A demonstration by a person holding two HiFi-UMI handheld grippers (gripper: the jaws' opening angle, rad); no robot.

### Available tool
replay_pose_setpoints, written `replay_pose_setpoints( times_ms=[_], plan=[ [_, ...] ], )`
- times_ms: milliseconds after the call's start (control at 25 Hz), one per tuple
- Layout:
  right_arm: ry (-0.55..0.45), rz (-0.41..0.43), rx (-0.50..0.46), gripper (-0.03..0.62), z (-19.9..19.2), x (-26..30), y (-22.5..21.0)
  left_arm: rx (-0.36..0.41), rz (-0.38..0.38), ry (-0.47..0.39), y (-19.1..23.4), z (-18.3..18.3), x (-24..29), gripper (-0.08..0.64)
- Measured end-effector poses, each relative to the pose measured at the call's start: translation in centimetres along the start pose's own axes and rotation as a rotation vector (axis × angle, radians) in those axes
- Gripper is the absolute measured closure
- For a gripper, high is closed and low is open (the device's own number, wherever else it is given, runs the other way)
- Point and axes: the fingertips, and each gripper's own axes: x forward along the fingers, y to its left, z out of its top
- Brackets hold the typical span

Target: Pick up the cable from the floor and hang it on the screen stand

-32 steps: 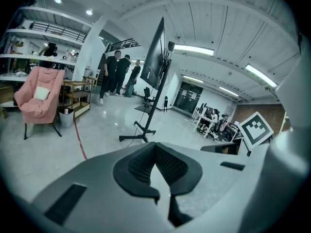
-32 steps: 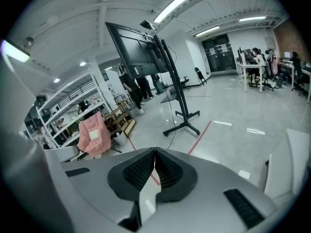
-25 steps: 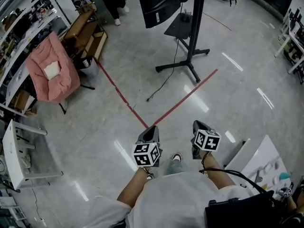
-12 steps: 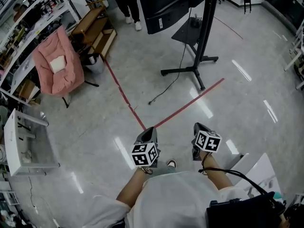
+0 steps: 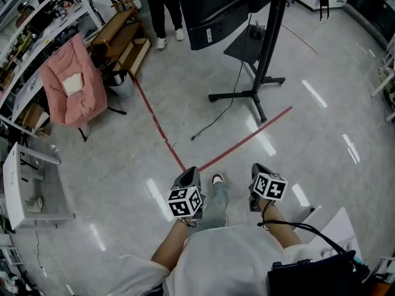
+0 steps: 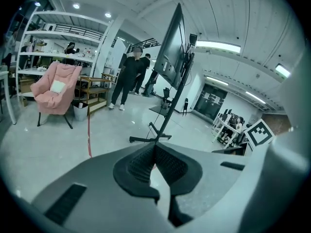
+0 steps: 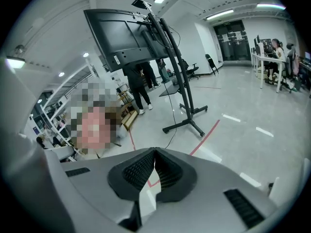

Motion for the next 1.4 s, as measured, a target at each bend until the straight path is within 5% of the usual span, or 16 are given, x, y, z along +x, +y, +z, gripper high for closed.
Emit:
replay_pose_setpoints(
  times_ms=[280,920,1200,1400],
  plan=[
    [-0.004,-0.001,-0.030,0.572,4.3,3.7,0.0,-0.034,0.023,-0.013,1.7,2.5,4.1,0.557],
    [0.004,0.097,-0.158,0.573,19.0,16.5,6.1,-0.083,0.098,-0.109,7.7,15.0,13.6,0.557],
    [0.043,0.133,-0.209,0.572,21.2,20.5,7.8,-0.125,0.145,-0.097,10.2,15.8,16.3,0.557],
    [0.141,0.139,-0.242,0.574,19.5,23.0,7.3,-0.182,0.198,-0.066,12.0,13.6,16.7,0.557]
  ],
)
